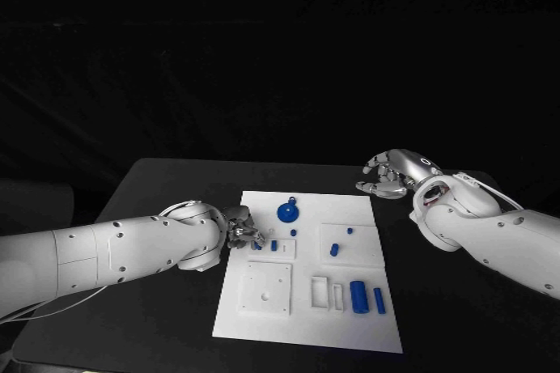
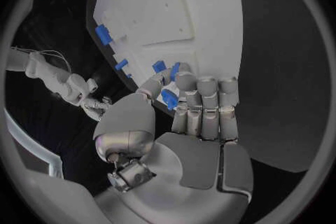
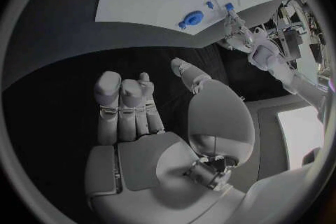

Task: Assemble the parts on the task board

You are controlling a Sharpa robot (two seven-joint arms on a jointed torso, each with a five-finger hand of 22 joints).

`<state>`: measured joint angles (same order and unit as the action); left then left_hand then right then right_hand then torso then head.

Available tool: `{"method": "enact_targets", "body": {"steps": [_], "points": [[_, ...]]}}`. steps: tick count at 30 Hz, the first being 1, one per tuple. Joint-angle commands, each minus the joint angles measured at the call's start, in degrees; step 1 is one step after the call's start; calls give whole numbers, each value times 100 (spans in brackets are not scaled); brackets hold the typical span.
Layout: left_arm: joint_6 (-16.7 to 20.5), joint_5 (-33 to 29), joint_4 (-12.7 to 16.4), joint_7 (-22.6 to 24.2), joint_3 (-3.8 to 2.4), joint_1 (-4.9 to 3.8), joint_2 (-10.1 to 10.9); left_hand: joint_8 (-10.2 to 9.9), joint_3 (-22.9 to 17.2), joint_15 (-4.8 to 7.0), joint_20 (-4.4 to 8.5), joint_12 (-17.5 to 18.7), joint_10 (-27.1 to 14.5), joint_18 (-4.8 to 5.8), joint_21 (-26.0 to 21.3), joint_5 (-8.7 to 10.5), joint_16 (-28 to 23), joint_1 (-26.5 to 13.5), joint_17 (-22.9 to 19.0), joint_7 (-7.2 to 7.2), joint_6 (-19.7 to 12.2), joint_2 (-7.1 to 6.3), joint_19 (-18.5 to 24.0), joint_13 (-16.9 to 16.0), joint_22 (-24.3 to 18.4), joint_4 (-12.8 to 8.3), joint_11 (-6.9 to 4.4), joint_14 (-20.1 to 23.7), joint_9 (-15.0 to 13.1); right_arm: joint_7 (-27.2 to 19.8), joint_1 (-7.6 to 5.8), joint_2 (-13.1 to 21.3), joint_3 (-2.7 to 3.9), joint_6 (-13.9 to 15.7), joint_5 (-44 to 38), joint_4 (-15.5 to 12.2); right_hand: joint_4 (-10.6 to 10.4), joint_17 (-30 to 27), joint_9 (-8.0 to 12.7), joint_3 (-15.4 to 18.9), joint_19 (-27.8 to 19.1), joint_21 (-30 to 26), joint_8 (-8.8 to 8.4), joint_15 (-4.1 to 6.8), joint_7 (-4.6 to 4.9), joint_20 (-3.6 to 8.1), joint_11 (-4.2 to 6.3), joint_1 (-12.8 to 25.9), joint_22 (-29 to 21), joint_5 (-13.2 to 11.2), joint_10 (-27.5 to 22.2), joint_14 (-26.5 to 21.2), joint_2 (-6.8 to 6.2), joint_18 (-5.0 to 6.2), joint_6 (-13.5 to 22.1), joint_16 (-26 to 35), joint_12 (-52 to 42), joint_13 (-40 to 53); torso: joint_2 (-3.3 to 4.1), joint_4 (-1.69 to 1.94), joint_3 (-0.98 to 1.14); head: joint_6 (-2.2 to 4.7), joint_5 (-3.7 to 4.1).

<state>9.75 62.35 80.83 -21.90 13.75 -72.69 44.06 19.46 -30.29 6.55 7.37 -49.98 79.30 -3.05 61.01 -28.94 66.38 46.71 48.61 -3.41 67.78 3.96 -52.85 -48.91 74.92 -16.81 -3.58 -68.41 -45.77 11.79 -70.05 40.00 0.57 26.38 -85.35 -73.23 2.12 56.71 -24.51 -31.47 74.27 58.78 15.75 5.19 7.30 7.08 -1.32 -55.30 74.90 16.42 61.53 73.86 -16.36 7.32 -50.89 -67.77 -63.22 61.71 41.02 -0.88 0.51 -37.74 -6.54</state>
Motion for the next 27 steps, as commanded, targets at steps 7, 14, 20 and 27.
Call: {"method": "enact_targets", "body": {"steps": [7,14,20,27], "points": [[101,240,-3,9,8,53,-18,66,-33,171,606,-37,232,-111,44,-12,25,-6,10,388,373,68,-30,-10,114,16,-295,-138,-7,-48,1,5,3,-63,-16,1,-32,8,-7,8,-2,-19,34,-11,49,28,8,-55,46,33,-23,33,3,768,22,21,-24,-9,0,-2,0,-9,-10],[31,276,4,1,8,63,-10,72,-35,173,608,-42,228,-112,49,-7,28,-10,10,388,367,69,-31,-10,113,17,-295,-136,-7,-51,2,12,3,-68,-15,-1,-35,8,-6,9,-2,-20,34,-11,49,27,7,-56,47,34,-24,33,2,768,23,22,-25,-11,-1,2,-3,-15,-7],[-15,279,27,-9,8,72,-10,76,-38,174,609,-45,226,-112,52,-5,30,-11,10,388,363,71,-30,-9,112,17,-295,-136,-8,-52,2,16,3,-70,-14,-3,-38,9,-6,11,-2,-20,34,-11,49,27,7,-57,47,34,-25,33,2,768,23,23,-25,-12,-4,2,-2,-24,-7],[-43,349,54,-33,8,76,-4,81,-41,175,610,-48,224,-113,55,-4,32,-11,10,388,358,72,-29,-9,112,16,-295,-134,-8,-52,2,21,3,-72,-13,-1,-41,10,-6,12,-2,-21,34,-11,49,27,7,-59,48,34,-25,33,2,768,23,24,-26,-13,1,-1,-2,-30,-8]]}}
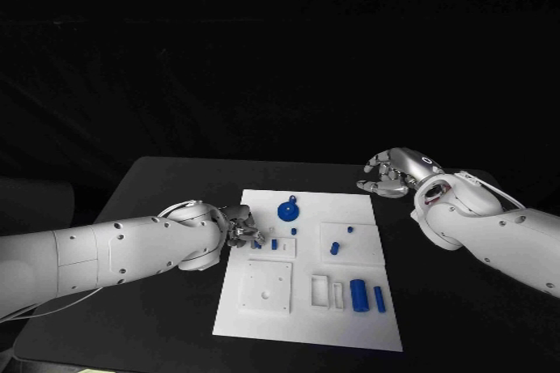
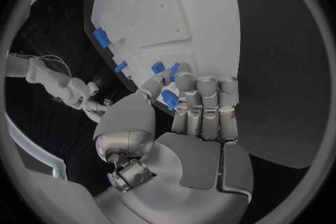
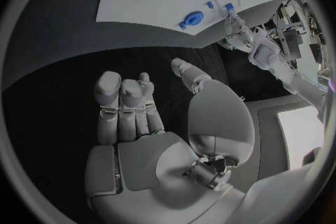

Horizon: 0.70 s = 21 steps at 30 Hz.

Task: Assemble the parts on the task board

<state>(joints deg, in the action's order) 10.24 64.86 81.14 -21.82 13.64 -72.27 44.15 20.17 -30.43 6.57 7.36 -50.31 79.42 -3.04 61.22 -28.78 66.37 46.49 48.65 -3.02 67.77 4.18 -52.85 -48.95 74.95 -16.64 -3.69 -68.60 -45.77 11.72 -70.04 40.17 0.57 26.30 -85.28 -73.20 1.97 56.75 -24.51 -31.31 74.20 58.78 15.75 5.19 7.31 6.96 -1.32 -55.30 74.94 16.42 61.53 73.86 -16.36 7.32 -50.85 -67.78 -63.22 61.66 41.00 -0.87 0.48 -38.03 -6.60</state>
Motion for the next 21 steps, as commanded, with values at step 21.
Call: {"method": "enact_targets", "body": {"steps": [21], "points": [[-271,116,67,-88,18,65,-4,58,-44,183,619,-54,207,-115,61,126,52,22,1,342,332,-68,-24,3,99,23,-270,-101,-3,-51,4,22,3,-52,-18,-12,-34,9,-6,-1,5,-22,35,-11,48,38,8,-62,46,36,-26,35,4,768,17,26,-30,-11,0,-4,1,-25,-6]]}}
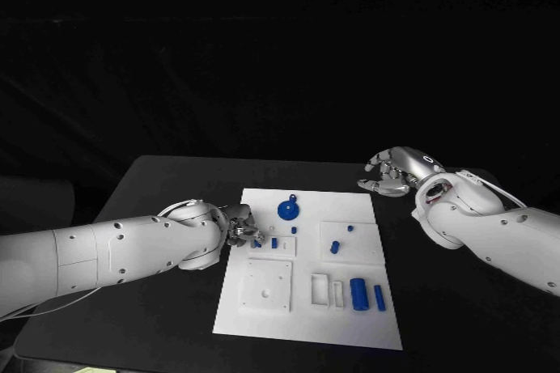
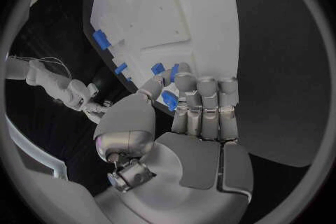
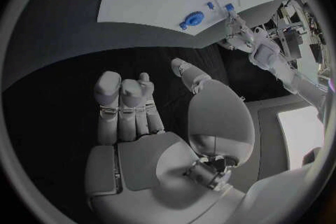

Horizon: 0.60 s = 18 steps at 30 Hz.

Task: Assemble the parts on the task board

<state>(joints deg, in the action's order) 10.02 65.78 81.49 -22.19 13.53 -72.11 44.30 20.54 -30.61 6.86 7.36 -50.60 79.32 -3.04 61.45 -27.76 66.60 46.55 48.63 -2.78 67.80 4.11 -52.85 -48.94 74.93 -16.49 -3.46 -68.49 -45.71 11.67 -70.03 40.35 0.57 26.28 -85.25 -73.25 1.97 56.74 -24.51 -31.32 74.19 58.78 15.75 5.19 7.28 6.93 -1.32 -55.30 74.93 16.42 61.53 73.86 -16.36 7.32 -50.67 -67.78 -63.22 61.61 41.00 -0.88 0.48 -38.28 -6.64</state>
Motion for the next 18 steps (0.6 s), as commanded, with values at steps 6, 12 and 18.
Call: {"method": "enact_targets", "body": {"steps": [6,12,18], "points": [[-329,56,55,-56,30,52,-18,36,-24,154,619,-37,218,-112,42,63,35,5,0,317,332,-89,-24,4,96,25,-291,-110,-3,-49,3,3,2,-54,-21,-5,-38,10,-6,1,6,-23,35,-10,51,42,8,-62,48,37,-26,35,5,768,-2,27,-30,-7,3,-4,-2,-6,-1],[-394,78,55,-72,30,52,-13,58,-14,154,620,-58,223,-110,49,97,50,-18,0,320,345,-141,-27,3,92,48,-292,-114,3,-51,4,3,2,-53,-20,-4,-41,11,-6,2,6,-23,35,-10,51,41,8,-62,49,37,-26,35,4,768,-2,28,-31,-8,2,-3,1,-18,3],[-389,78,55,-77,30,53,-10,80,-3,156,625,-84,222,-111,58,129,66,-53,0,325,352,-242,-34,2,87,91,-295,-116,16,-52,4,1,2,-54,-17,-4,-44,12,-6,3,6,-23,35,-10,51,41,8,-62,49,38,-26,36,4,768,-2,28,-32,-9,3,-2,1,-24,4]]}}
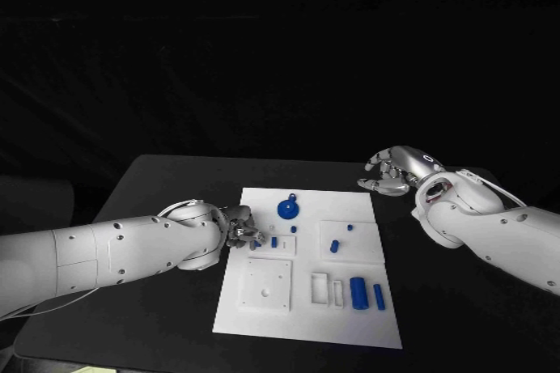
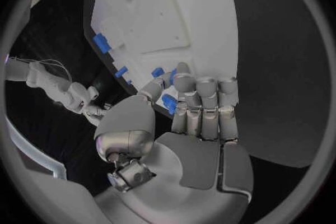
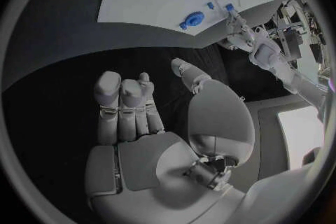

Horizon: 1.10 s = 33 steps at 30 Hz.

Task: Assemble the parts on the task board

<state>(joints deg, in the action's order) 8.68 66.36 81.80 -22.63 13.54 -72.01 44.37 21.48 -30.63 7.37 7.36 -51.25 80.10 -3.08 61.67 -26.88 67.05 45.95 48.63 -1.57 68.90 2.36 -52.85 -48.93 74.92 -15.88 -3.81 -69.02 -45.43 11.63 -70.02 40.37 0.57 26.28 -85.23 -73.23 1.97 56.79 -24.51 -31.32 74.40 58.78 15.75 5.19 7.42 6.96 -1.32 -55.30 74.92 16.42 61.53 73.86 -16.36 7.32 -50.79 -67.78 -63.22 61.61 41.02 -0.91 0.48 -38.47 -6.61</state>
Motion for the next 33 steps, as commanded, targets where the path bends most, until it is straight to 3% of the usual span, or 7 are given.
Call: {"method": "enact_targets", "body": {"steps": [1,7,19,24,25,29,33], "points": [[-252,20,25,-35,29,43,-17,-10,0,105,625,-23,143,-107,37,47,24,1,0,204,241,-85,-34,1,87,41,-261,-62,-9,-47,3,-1,2,-53,-19,-6,-44,7,-6,4,-15,-23,35,-10,37,38,8,-62,50,38,-26,36,3,768,10,28,-32,-10,2,1,1,-2,-1],[-220,20,14,-42,29,43,-17,10,-4,111,631,-42,132,-111,41,110,34,-38,-9,205,232,-199,-39,11,79,145,-262,-57,14,-48,3,-2,2,-53,-18,-8,-47,8,-6,4,-15,-24,35,-10,37,38,8,-62,50,40,-26,36,4,768,10,29,-33,-11,0,-3,3,1,-1],[-180,20,-42,-101,28,43,-6,82,-20,137,652,-76,110,-126,41,1032,52,-108,-48,207,187,-456,-26,69,61,476,-263,-39,78,-48,3,0,2,-46,-17,-8,-53,9,-6,7,-15,-25,34,-10,37,38,8,-61,51,41,-27,36,2,768,11,30,-34,-13,0,-4,4,7,-2],[-109,1,-128,-131,27,43,0,90,-28,140,654,-79,109,-127,39,1102,53,-116,-52,207,182,-499,-24,77,59,527,-263,-37,85,-50,3,-2,2,-43,-17,-6,-53,9,-6,7,-15,-25,34,-10,37,38,8,-60,51,41,-27,36,2,768,11,31,-34,-13,0,-4,5,15,1],[-103,-5,-142,-131,27,43,1,96,-20,142,659,-72,102,-132,25,1511,46,-209,-61,209,167,-674,-15,92,49,665,-259,-25,92,-50,3,-2,2,-43,-17,-8,-56,9,-5,8,-15,-25,34,-11,37,38,7,-59,51,41,-28,36,3,768,12,31,-34,-13,0,-4,5,14,2],[-71,-19,-172,-138,26,43,4,131,-102,159,673,-81,102,-142,13,2012,51,-264,-79,208,144,-931,-8,128,41,999,-261,-18,116,-51,3,0,2,-40,-16,-7,-59,9,-5,8,-15,-26,33,-11,37,37,7,-58,51,42,-28,36,4,768,13,32,-34,-14,-1,-5,4,16,9],[-22,-20,-189,-140,25,43,15,162,-196,169,683,-92,100,-149,16,2165,60,-275,-91,207,122,-1170,-9,155,41,1304,-259,-12,132,-53,5,2,2,-38,-16,-3,-61,10,-5,8,-15,-26,33,-11,37,37,7,-57,51,43,-28,36,4,768,14,32,-34,-15,-2,-5,2,20,10]]}}
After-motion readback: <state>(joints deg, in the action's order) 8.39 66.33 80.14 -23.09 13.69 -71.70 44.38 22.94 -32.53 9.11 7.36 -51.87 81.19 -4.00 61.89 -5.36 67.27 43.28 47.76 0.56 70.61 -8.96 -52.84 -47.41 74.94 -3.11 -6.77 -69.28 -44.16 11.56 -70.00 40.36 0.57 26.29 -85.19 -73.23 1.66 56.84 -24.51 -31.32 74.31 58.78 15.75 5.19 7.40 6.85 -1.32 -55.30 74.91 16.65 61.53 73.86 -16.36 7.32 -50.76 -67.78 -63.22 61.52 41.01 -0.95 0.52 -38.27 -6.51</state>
